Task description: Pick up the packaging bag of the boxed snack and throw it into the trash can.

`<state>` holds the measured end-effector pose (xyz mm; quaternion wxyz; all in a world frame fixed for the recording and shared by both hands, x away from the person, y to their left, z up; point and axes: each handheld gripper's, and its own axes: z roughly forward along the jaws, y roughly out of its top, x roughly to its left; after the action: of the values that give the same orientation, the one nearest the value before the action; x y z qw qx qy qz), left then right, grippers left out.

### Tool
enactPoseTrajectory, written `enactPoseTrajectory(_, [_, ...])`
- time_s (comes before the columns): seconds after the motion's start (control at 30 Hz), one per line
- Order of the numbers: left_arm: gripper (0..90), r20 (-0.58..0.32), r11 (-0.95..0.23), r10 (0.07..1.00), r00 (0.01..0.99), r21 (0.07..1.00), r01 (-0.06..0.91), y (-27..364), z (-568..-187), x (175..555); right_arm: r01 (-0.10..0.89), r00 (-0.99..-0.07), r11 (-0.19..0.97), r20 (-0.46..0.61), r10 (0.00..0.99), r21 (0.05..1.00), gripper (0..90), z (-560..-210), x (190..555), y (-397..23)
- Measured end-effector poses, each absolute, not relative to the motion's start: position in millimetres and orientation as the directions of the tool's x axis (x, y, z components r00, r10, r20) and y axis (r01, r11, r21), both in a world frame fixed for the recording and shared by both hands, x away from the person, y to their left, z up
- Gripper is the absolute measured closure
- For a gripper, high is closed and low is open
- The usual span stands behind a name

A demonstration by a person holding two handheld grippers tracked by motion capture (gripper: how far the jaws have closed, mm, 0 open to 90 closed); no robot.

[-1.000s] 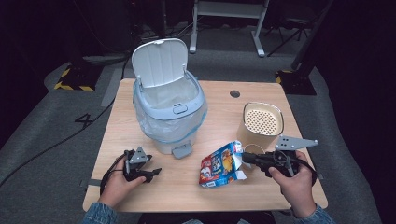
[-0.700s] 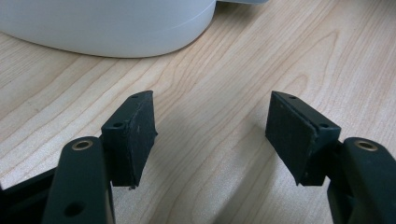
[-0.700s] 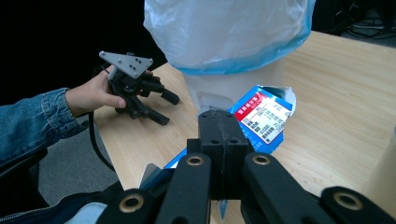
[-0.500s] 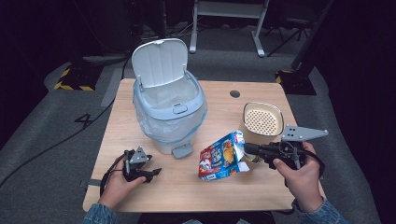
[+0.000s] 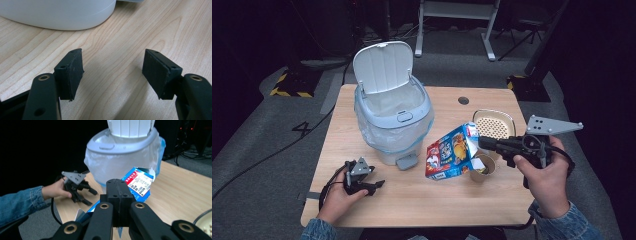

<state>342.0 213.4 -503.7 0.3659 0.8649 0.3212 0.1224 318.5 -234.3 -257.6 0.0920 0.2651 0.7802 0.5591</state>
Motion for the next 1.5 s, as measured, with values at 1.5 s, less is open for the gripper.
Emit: enactPoseTrajectory(1.5, [32.8,-0.025,-0.518,0.653,0.757,0.714,0.471,212,-504,344,0.181,-0.83,0.144,0.073,0.553,0.973,90.0,-140,375,-158])
